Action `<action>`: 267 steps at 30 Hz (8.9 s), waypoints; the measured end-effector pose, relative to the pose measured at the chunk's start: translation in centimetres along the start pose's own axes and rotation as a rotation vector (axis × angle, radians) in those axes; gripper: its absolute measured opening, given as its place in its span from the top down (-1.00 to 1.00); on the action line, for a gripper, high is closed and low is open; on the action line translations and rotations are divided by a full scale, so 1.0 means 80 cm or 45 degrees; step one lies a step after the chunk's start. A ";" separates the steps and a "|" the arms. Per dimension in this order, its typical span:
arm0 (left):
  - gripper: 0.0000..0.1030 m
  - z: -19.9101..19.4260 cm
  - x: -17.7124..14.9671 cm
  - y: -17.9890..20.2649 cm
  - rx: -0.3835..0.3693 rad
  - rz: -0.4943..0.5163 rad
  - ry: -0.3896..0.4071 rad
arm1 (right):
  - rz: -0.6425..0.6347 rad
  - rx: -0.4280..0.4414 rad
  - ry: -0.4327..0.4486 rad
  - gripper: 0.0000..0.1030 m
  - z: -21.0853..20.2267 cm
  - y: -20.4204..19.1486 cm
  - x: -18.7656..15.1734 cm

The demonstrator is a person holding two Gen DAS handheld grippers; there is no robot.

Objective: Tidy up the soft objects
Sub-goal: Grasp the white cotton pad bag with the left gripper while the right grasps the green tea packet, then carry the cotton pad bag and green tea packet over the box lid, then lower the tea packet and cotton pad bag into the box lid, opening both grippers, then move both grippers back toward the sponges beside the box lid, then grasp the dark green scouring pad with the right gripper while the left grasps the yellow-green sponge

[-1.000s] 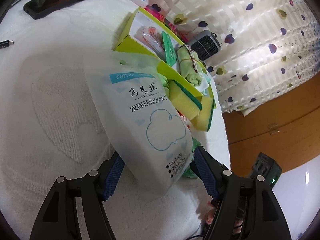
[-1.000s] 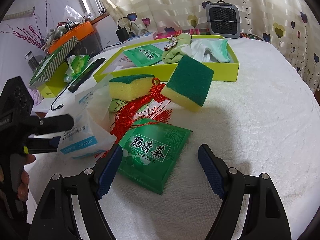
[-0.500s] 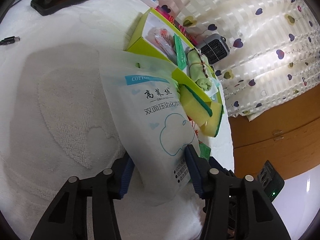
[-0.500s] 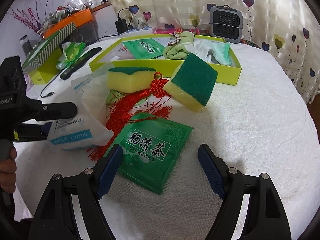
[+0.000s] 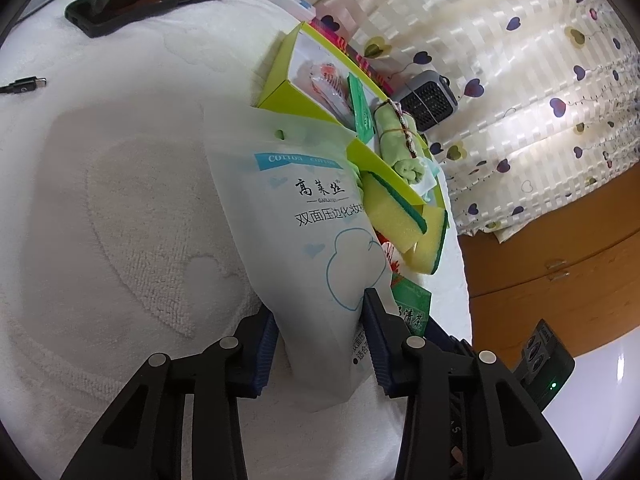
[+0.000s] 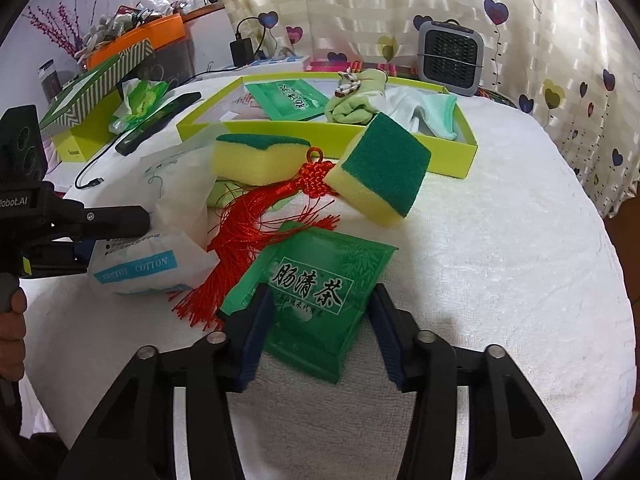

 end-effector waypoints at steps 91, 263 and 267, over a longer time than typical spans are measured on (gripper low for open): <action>0.26 0.017 0.143 0.098 0.096 0.400 0.141 | 0.143 -0.014 0.264 0.81 -0.025 0.082 0.155; -0.09 -0.011 0.065 0.045 0.468 0.574 0.261 | 0.351 0.088 0.102 -0.44 0.035 0.067 0.085; -0.09 -0.009 0.063 0.054 0.401 0.593 0.235 | 0.356 0.080 0.086 -0.44 0.041 0.070 0.085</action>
Point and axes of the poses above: each gripper's, at about its wrist camera, not at the fingertips, and z roughly the way its jaws point, y to its right, x to its top, the point moved 2 cm from there along z, roughly the way its jaws point, and after that the axes turned 2 degrees about y, right-handed, at the moved point
